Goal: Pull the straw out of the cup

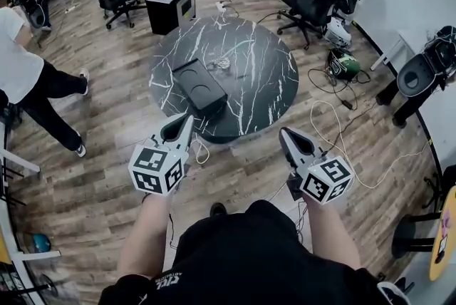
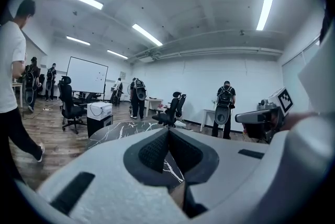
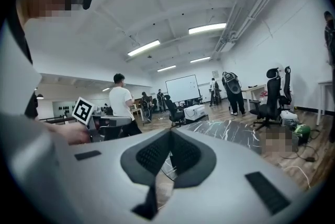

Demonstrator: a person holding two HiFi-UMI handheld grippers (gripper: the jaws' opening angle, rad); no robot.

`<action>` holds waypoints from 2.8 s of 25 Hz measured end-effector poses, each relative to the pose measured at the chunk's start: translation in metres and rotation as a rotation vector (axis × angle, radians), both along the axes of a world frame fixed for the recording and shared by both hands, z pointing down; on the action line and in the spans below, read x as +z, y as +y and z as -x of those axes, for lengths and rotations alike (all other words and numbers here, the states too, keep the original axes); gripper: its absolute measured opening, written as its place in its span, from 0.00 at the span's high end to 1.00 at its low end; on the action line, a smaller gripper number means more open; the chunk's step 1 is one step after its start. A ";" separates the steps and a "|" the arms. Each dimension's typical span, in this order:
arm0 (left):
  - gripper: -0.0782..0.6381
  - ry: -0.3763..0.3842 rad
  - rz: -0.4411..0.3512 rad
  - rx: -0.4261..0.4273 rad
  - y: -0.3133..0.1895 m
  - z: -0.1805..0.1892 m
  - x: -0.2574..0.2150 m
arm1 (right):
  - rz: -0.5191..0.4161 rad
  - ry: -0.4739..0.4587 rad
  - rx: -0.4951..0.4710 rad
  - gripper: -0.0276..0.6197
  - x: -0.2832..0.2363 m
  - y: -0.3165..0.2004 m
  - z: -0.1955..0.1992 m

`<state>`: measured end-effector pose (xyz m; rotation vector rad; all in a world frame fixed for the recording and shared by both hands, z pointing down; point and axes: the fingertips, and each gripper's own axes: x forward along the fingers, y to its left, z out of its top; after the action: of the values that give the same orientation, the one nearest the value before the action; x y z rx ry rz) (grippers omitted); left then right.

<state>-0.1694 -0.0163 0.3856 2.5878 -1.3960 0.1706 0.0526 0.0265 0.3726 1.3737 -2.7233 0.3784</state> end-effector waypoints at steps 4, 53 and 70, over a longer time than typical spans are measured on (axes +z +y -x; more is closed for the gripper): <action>0.88 0.003 -0.010 0.002 -0.018 0.004 -0.004 | 0.010 0.002 0.002 0.95 0.005 -0.015 0.002; 0.71 -0.185 0.224 0.124 -0.376 -0.097 0.104 | 0.225 -0.036 -0.165 0.95 0.094 -0.404 -0.011; 0.64 -0.318 0.315 0.287 -0.433 -0.132 0.206 | 0.342 -0.004 -0.138 0.95 0.154 -0.410 -0.006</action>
<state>-0.0375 -0.4491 0.5920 2.5491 -0.9704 0.8065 0.0584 -0.3839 0.5270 1.0904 -2.5783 0.7903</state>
